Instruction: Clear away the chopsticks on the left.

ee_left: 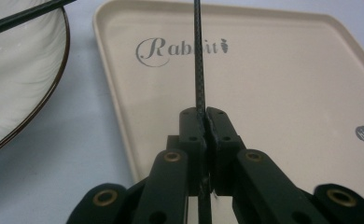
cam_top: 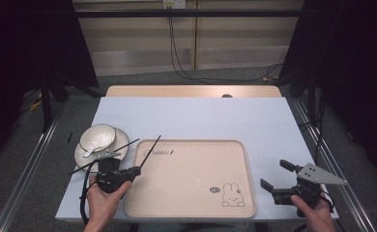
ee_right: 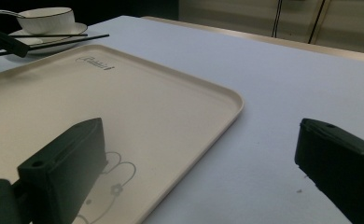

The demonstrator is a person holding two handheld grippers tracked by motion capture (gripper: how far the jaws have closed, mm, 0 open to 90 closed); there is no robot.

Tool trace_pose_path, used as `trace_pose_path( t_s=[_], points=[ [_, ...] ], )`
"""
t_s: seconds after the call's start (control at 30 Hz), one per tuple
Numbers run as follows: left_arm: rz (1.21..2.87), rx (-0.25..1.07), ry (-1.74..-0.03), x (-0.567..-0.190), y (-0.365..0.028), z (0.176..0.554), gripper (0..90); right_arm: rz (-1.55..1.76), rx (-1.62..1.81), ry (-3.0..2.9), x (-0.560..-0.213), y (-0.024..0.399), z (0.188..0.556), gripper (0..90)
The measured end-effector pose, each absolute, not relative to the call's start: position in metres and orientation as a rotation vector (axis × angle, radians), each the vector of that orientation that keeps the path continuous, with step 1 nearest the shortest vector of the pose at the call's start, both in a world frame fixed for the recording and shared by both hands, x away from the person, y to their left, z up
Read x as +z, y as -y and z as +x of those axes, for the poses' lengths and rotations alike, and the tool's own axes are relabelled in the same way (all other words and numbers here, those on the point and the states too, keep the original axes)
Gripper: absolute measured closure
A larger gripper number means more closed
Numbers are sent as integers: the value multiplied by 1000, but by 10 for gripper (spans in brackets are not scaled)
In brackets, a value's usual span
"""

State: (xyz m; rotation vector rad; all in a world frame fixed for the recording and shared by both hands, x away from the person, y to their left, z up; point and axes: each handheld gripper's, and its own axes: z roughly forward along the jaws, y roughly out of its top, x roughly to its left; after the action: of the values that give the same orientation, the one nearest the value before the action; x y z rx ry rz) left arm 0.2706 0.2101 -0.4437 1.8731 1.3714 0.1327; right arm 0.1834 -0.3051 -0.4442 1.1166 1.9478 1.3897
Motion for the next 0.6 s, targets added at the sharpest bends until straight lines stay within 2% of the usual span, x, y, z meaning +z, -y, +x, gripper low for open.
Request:
trace_pose_path(
  t_s=[0.37, 0.6],
  points=[
    [1929, 146, -1470, -461, -200, 269, 858, 1123, 1391, -1950, -444, 305, 183, 21],
    [1970, 163, -1474, -464, -195, 270, 855, 1117, 1395, -1952, -444, 305, 183, 21]
  ],
)
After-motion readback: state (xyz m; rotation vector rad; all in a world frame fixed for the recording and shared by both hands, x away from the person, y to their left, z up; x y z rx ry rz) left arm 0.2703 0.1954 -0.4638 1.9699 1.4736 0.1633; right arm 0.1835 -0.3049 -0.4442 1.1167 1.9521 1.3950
